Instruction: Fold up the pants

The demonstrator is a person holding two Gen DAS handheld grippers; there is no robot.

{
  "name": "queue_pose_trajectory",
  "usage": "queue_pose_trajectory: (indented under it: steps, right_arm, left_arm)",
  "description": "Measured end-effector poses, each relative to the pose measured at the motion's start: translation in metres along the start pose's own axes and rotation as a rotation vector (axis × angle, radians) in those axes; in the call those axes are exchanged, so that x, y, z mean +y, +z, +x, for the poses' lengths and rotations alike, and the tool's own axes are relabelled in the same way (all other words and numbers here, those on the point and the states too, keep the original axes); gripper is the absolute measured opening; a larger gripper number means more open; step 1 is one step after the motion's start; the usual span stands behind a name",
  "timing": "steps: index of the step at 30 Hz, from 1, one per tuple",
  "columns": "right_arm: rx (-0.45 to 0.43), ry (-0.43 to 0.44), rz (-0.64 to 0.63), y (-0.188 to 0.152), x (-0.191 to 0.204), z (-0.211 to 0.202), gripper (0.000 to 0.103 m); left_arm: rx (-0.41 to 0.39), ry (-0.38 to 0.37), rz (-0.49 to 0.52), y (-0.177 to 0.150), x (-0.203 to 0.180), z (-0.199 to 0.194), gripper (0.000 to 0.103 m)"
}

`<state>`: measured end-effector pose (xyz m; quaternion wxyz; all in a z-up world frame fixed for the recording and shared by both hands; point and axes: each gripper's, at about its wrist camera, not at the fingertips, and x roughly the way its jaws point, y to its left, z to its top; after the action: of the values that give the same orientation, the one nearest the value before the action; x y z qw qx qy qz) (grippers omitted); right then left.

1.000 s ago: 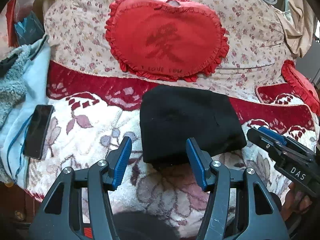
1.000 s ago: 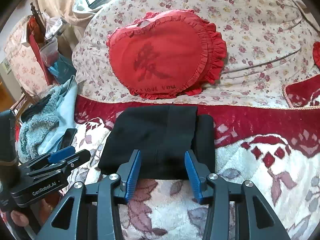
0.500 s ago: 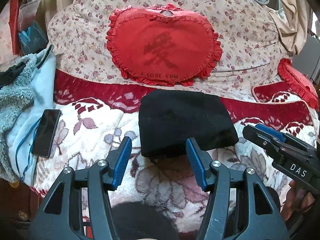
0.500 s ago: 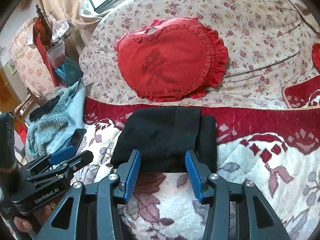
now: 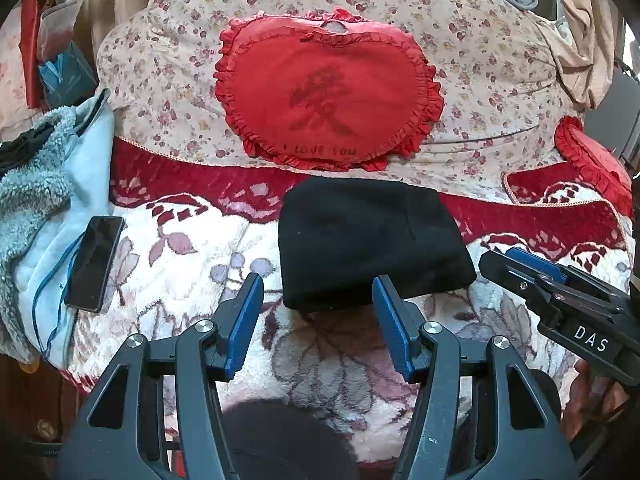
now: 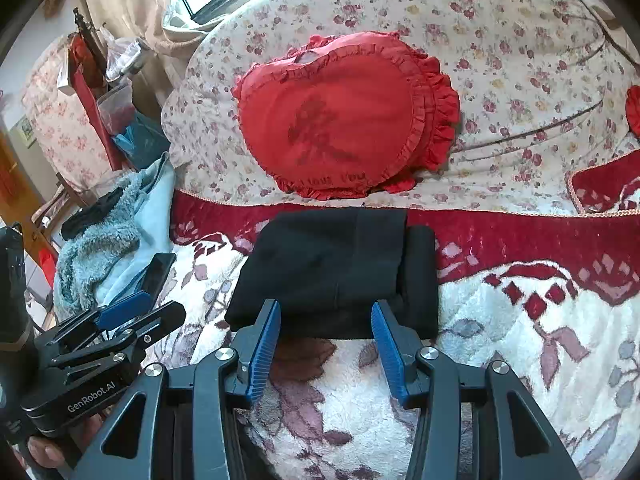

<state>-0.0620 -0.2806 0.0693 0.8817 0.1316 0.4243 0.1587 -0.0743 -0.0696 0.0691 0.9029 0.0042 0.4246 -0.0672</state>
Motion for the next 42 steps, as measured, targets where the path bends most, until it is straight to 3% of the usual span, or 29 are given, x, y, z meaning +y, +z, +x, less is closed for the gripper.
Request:
queue_pose_trajectory:
  steps: [42]
  right_arm:
    - [0.048, 0.008, 0.004, -0.005, -0.005, 0.019, 0.047]
  left_arm:
    - [0.013, 0.001, 0.005, -0.001, -0.001, 0.009, 0.056]
